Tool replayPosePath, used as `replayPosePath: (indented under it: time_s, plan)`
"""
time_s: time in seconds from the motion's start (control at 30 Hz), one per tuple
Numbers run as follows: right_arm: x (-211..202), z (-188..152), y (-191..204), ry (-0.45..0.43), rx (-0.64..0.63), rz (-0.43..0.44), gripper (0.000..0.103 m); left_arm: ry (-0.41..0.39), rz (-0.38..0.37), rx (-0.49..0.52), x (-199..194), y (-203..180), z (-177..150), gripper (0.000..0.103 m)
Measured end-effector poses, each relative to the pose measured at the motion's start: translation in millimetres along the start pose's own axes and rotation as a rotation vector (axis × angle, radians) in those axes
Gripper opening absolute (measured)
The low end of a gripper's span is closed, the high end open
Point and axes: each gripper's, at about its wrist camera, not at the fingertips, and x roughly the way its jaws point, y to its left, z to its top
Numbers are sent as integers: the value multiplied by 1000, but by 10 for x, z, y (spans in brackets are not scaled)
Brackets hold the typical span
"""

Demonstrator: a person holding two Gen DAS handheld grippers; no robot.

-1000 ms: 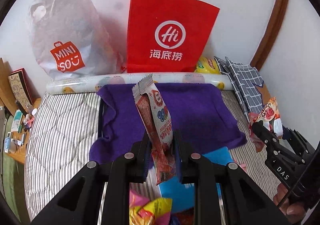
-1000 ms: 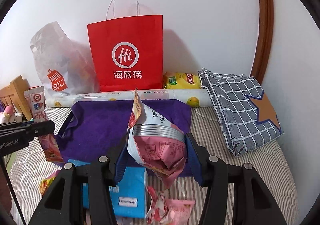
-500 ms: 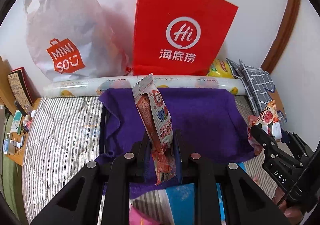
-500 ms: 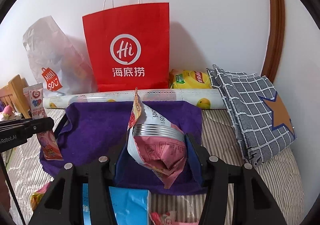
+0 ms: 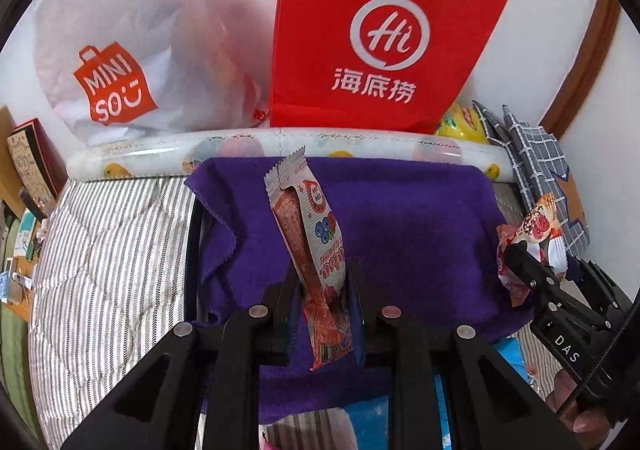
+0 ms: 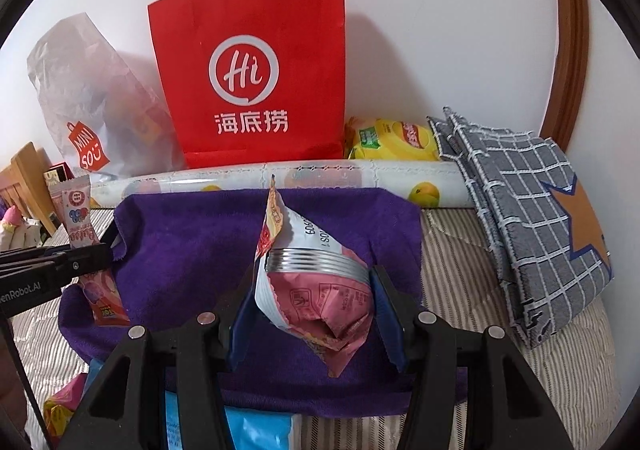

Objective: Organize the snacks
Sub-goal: 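Carry both snacks over the purple towel with both grippers, then release the stick snack and candy bag onto the purple towel with both grippers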

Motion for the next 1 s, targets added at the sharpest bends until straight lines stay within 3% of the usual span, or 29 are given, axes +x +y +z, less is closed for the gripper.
replayPosePath:
  time_s: [0.33,1.0]
  plan:
    - [150,-6,29,40,-8,40,51,40,-30,-13,221,109,-79,21]
    - [165,-17,56,57,-16,8,52,64,-51,-18,327,141,-136,21]
